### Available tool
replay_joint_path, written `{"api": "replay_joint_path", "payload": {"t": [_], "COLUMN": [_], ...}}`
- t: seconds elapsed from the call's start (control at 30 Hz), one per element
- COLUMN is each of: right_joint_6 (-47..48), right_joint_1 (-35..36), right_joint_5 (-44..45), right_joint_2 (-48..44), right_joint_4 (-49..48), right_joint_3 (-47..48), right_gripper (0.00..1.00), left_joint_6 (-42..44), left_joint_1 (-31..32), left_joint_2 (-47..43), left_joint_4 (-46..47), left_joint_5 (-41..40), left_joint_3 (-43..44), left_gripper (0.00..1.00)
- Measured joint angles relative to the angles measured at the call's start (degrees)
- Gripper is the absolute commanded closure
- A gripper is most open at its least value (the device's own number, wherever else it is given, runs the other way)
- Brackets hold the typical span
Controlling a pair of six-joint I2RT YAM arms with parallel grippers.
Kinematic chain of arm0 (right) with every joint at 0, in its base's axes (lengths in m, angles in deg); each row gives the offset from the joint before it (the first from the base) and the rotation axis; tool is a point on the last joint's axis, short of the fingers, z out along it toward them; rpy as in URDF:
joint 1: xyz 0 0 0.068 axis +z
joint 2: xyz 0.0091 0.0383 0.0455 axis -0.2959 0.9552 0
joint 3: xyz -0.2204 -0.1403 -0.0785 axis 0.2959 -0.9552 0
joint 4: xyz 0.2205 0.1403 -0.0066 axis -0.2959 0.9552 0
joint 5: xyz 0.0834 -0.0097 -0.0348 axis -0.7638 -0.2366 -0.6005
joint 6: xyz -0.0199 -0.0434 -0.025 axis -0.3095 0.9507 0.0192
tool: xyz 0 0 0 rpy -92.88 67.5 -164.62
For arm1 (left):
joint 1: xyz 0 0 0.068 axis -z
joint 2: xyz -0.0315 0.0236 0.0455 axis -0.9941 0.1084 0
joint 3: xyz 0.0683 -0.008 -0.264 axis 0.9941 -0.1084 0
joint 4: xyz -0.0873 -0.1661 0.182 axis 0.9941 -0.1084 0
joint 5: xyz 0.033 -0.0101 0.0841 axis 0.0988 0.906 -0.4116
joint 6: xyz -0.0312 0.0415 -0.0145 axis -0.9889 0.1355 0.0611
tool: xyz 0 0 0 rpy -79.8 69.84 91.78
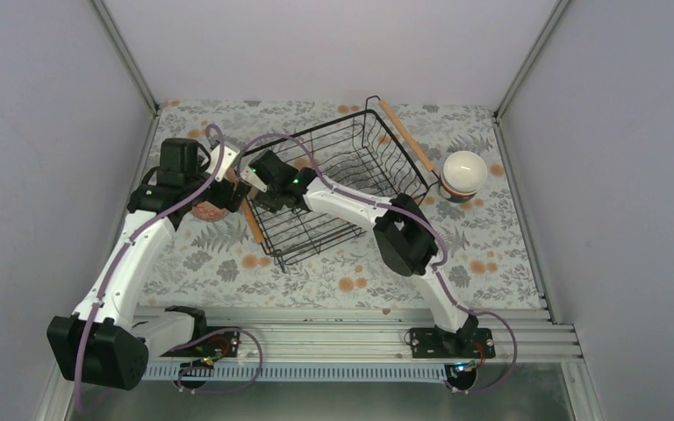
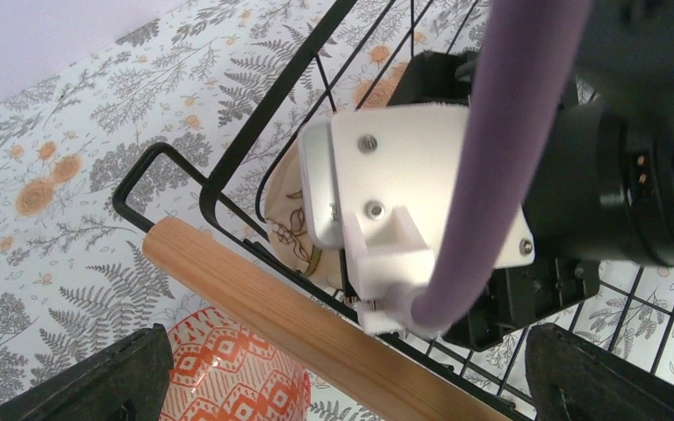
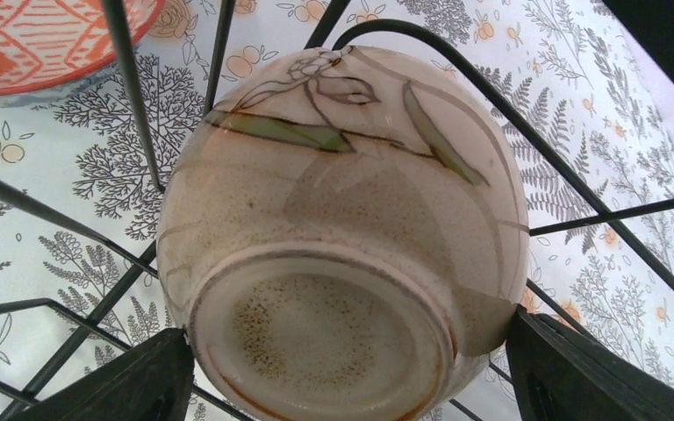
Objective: Unload the bowls from the dish rack
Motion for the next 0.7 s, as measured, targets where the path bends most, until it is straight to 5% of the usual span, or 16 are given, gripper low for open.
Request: {"api": "replay_joint_path", "payload": {"t": [0.4,0.7], "right_joint_6": [-0.57,-1.60], "right_joint_1": [1.20,1.66], "right_joint_5": [3.58,-0.24], "right_joint_2": [-0.39,-6.29], "right_joint_4": [-1.51,-0.92], "right_joint_3": [-1.62,-12.44], "right_gripper": [0.21,0.22], "left_joint_6": [0.00,0.04], "left_joint_1": [-0.35,-0.07], "left_joint_2": [-0.02,-0.02], "left_joint_4": [-0.02,-1.66], "left_joint_5": [0.09,1.62], "left_joint_3": [0.00,-0.02], "left_gripper": [0.00,0.00]}}
